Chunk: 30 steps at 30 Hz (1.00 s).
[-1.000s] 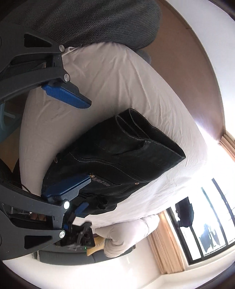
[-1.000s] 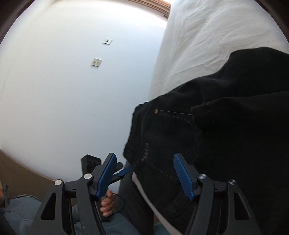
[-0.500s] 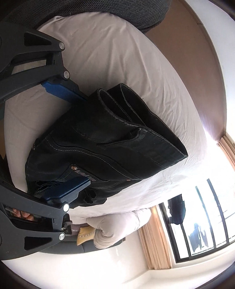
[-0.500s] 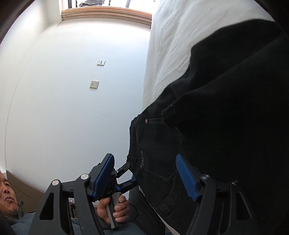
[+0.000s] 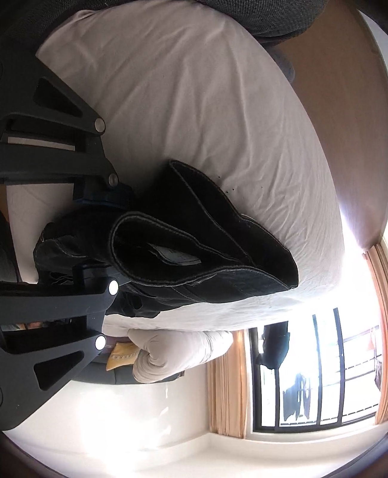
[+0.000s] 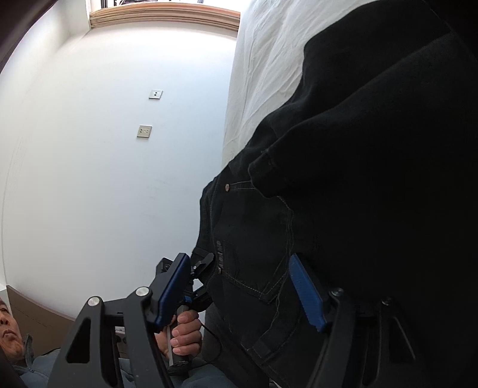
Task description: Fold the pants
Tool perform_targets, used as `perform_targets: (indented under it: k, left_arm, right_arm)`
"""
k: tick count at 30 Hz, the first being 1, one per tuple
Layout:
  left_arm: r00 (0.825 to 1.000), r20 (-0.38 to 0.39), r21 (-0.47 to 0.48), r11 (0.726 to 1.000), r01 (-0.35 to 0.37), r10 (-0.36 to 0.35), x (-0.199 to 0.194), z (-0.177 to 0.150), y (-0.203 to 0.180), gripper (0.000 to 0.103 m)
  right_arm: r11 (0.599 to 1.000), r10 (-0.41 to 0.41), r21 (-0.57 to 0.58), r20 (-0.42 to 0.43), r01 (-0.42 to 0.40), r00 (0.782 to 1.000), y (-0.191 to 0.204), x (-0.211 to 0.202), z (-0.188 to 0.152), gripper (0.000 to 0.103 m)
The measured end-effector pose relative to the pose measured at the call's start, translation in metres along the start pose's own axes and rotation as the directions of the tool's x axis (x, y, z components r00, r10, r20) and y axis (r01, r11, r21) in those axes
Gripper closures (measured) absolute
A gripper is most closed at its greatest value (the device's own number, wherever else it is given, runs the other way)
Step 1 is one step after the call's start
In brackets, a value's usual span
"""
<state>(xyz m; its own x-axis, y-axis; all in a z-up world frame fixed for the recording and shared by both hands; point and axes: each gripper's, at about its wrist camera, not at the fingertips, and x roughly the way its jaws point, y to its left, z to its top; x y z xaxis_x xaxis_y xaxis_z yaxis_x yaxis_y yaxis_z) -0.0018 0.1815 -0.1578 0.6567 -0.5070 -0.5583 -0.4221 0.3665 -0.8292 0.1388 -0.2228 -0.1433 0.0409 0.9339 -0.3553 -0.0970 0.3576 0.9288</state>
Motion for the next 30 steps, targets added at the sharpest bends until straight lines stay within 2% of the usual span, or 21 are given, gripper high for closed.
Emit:
perform_targets:
  k: [5, 10, 13, 18, 21, 24, 25, 26, 27, 28, 29, 30]
  left_arm:
    - [1.0, 0.014, 0.03, 0.999, -0.011, 0.01, -0.002, -0.001, -0.007, 0.087]
    - [0.997, 0.046, 0.12, 0.991, -0.065, 0.06, -0.007, -0.003, -0.03, 0.089]
    - [0.996, 0.06, 0.159, 0.984, -0.078, 0.069, -0.007, -0.005, -0.042, 0.089]
    - [0.995, 0.069, 0.189, 0.979, -0.083, 0.071, -0.011, -0.007, -0.05, 0.089]
    - [0.994, 0.081, 0.23, 0.969, -0.087, 0.07, -0.021, -0.013, -0.06, 0.09]
    - [0.993, 0.104, 0.305, 0.948, -0.093, 0.063, -0.027, -0.02, -0.089, 0.09]
    - [0.992, 0.111, 0.335, 0.938, -0.09, 0.056, -0.028, -0.022, -0.102, 0.091]
    - [0.992, 0.118, 0.37, 0.925, -0.091, 0.05, -0.03, -0.026, -0.115, 0.091]
    - [0.991, 0.127, 0.417, 0.904, -0.097, 0.048, -0.029, -0.03, -0.133, 0.091]
    - [0.991, 0.129, 0.453, 0.886, -0.099, 0.045, -0.029, -0.037, -0.147, 0.091]
    - [0.991, 0.13, 0.488, 0.867, -0.1, 0.041, -0.027, -0.042, -0.161, 0.091]
    - [0.991, 0.13, 0.532, 0.84, -0.105, 0.042, -0.022, -0.05, -0.178, 0.091]
  right_arm:
    - [0.997, -0.072, -0.019, -0.025, 0.072, 0.997, 0.004, 0.009, -0.001, 0.036]
    - [0.991, -0.133, 0.005, -0.015, 0.134, 0.991, -0.003, 0.009, 0.0, 0.048]
    - [0.989, -0.147, 0.014, -0.007, 0.147, 0.989, -0.006, 0.011, -0.001, 0.057]
    - [0.985, -0.157, 0.068, 0.008, 0.156, 0.988, -0.021, 0.005, -0.003, 0.084]
    - [0.987, -0.146, 0.07, 0.021, 0.144, 0.989, -0.028, 0.002, -0.006, 0.087]
    - [0.988, -0.142, 0.063, 0.025, 0.14, 0.99, -0.028, 0.002, -0.006, 0.087]
    - [0.989, -0.138, 0.059, 0.026, 0.136, 0.99, -0.029, 0.001, -0.007, 0.086]
    - [0.991, -0.126, 0.058, 0.028, 0.124, 0.992, -0.028, -0.001, -0.007, 0.078]
    - [0.996, -0.079, 0.052, 0.054, 0.077, 0.995, -0.023, -0.012, -0.007, 0.059]
    - [0.996, -0.079, 0.052, 0.054, 0.077, 0.995, -0.023, -0.012, -0.007, 0.047]
    - [0.998, -0.053, 0.041, 0.092, 0.05, 0.994, -0.018, -0.022, -0.007, 0.024]
    - [0.999, -0.03, 0.029, 0.139, 0.026, 0.99, -0.012, -0.035, -0.006, 0.007]
